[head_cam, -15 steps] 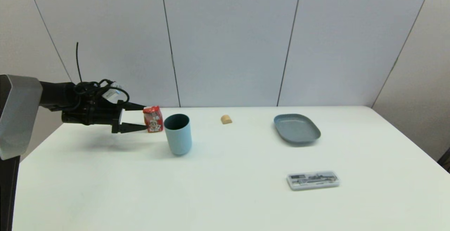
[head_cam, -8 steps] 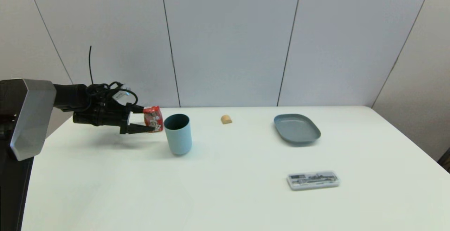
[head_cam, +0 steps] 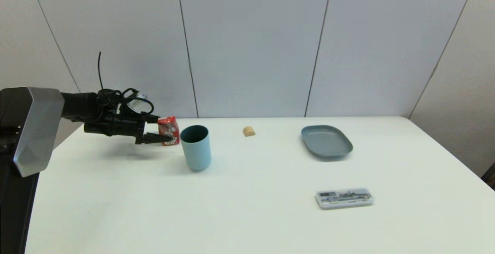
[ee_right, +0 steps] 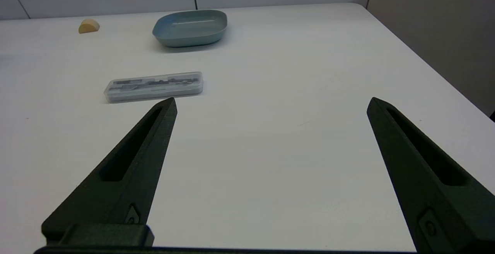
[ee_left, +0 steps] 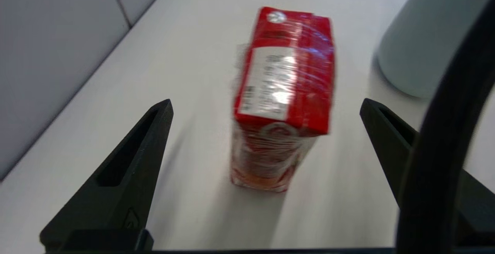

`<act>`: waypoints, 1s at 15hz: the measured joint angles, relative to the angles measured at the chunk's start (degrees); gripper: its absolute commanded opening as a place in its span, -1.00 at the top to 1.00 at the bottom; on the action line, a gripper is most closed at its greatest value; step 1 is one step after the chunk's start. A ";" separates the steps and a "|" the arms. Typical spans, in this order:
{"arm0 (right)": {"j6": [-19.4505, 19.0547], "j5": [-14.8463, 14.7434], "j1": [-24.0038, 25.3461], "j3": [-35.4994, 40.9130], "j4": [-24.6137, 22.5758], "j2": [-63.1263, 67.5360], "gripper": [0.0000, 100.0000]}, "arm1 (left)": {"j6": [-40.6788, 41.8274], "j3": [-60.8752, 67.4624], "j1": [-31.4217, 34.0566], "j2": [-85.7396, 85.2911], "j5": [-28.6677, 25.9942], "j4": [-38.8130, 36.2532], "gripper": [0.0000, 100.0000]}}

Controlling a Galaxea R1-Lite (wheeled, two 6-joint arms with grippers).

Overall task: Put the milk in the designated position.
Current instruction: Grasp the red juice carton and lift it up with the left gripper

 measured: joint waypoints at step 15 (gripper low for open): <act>0.00 0.02 0.00 0.00 -0.02 0.00 -1.00 | -4.90 0.52 -0.02 0.02 1.35 -4.61 1.00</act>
